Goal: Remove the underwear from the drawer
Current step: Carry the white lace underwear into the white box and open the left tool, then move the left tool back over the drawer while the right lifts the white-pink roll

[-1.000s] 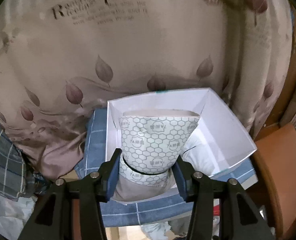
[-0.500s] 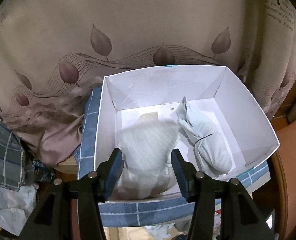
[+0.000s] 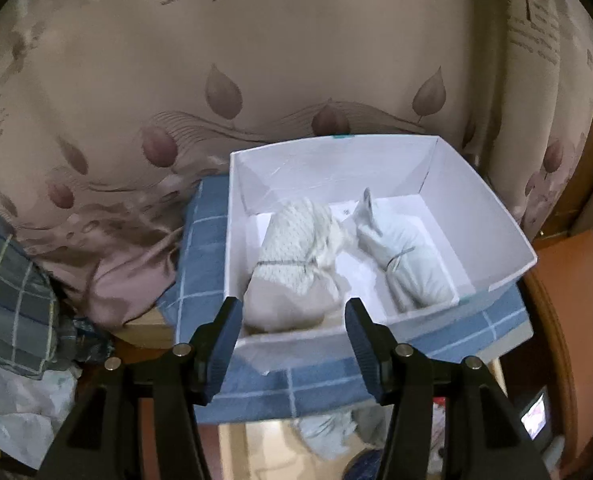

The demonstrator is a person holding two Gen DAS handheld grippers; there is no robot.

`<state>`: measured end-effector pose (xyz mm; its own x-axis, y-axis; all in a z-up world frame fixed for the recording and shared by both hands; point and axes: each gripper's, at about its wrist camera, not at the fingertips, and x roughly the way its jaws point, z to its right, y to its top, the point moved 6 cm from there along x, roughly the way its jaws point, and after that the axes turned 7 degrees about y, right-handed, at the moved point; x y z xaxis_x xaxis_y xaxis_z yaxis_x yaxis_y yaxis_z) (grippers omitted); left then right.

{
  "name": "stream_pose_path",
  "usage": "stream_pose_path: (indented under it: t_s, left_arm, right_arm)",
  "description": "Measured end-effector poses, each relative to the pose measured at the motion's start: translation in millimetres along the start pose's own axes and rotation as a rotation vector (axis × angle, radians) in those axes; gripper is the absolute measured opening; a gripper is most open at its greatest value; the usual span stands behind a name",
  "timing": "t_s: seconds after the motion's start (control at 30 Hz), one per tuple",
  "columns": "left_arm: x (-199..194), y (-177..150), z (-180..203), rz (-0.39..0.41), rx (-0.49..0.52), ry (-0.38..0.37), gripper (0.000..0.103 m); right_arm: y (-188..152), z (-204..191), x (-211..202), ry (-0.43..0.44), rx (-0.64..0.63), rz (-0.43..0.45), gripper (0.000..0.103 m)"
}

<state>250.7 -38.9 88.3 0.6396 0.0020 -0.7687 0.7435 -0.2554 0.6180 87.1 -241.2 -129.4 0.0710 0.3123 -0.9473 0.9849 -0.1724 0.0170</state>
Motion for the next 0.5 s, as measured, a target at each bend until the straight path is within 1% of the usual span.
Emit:
stream_pose_path:
  t_s: [0.2, 0.27, 0.4, 0.5]
  left_arm:
    - [-4, -43, -12, -0.039, 0.007, 0.033, 0.055]
    - [-2, -61, -14, -0.066, 0.004, 0.018, 0.055]
    - [7, -97, -17, -0.109, -0.019, 0.020, 0.055]
    - [16, -126, -17, -0.136, -0.033, 0.054, 0.055]
  right_arm:
    - [-1, -4, 0, -0.018, -0.007, 0.007, 0.045]
    - [-1, -5, 0, -0.023, -0.010, 0.010, 0.045]
    - [-1, -5, -2, -0.027, -0.014, 0.022, 0.045]
    - [-1, -6, -6, -0.035, -0.022, 0.045, 0.045]
